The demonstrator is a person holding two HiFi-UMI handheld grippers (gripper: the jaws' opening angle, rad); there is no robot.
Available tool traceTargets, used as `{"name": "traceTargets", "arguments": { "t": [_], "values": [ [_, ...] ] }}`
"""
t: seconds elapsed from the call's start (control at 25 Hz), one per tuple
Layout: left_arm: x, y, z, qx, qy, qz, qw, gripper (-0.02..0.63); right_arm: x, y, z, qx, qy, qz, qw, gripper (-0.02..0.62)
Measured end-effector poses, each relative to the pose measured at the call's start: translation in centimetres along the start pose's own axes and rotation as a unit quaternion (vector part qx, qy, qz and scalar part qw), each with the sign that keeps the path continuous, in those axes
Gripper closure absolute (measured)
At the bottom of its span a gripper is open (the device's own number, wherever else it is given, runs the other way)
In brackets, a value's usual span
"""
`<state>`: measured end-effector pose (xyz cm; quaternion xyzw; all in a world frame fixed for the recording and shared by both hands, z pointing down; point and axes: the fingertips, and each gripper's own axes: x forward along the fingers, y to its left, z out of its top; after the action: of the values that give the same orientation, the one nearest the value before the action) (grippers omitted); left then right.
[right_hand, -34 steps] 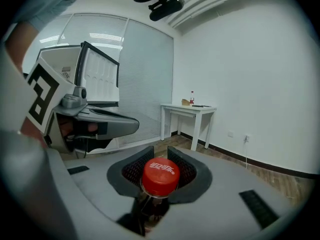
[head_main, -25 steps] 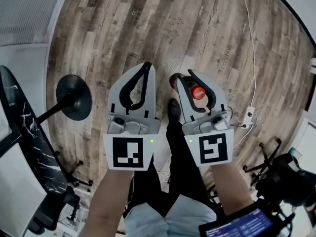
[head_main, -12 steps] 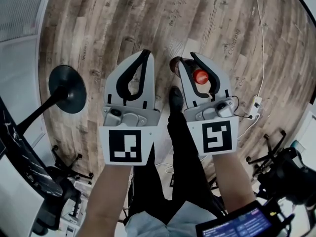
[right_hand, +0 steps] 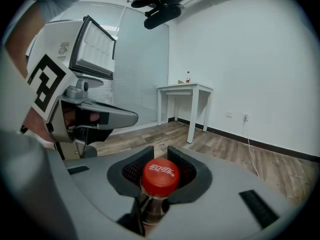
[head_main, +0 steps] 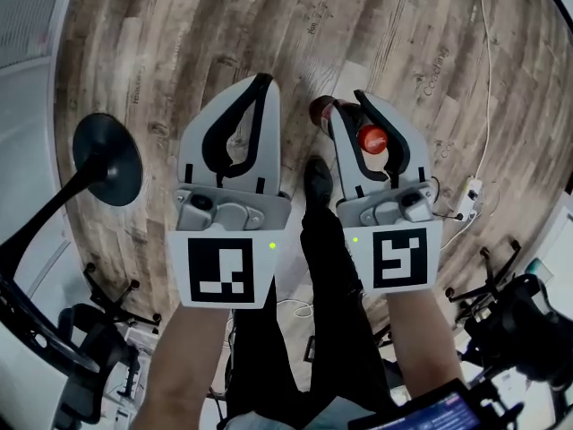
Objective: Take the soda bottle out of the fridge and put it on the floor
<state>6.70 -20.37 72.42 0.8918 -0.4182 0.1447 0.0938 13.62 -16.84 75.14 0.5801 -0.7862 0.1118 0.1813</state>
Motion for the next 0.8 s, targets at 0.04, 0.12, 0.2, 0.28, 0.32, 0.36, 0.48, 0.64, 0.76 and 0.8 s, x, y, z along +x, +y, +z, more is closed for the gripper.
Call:
{"name": "traceTargets", "arguments": {
  "t": [0.04,0.12,0.2,0.28,0.32,0.36,0.48,0.64,0.76,0.8],
  "values": [
    [0.1,0.1,-0.6,0.001,-0.001,0.001,1.0,0.591,0.2,0.0,-0.7,0.0,0.002,-0.001,1.0,0.497],
    [0.4,0.2,-1.7,0.007,-0.002,0.001,1.0,0.591,0.4,0.0,-2.2,0.001,0.005,-0.001,1.0,0.497],
    [0.6,0.0,-2.9,0.016,-0.001,-0.001,0.9999,0.591,0.7,-0.1,-3.7,0.002,0.008,-0.001,1.0,0.497],
    [0.8,-0.3,-4.1,0.027,0.001,-0.005,0.9996,0.591,0.9,-0.1,-5.2,0.004,0.012,-0.003,1.0,0.497],
    [0.9,-0.4,-4.6,0.028,0.002,-0.006,0.9996,0.591,1.0,-0.1,-5.8,0.006,0.014,-0.005,1.0,0.497],
    [1.0,-0.5,-5.1,0.027,0.002,-0.007,0.9996,0.591,1.1,-0.2,-6.5,0.007,0.017,-0.006,1.0,0.497],
    [1.4,-0.9,-6.6,0.023,0.0,-0.008,0.9997,0.591,1.5,-0.2,-8.4,0.004,0.022,-0.004,1.0,0.496],
    [2.1,-1.1,-8.6,0.023,0.004,-0.015,0.9996,0.591,2.5,-0.3,-10.3,0.003,0.024,-0.004,1.0,0.496],
    [2.6,-1.2,-9.8,0.016,0.004,-0.015,0.9997,0.589,3.0,-0.4,-11.6,0.0,0.025,-0.002,1.0,0.495],
    [2.7,-1.3,-10.2,0.015,0.004,-0.015,0.9998,0.591,3.1,-0.4,-12.1,0.0,0.025,-0.001,1.0,0.495]
  ]
}}
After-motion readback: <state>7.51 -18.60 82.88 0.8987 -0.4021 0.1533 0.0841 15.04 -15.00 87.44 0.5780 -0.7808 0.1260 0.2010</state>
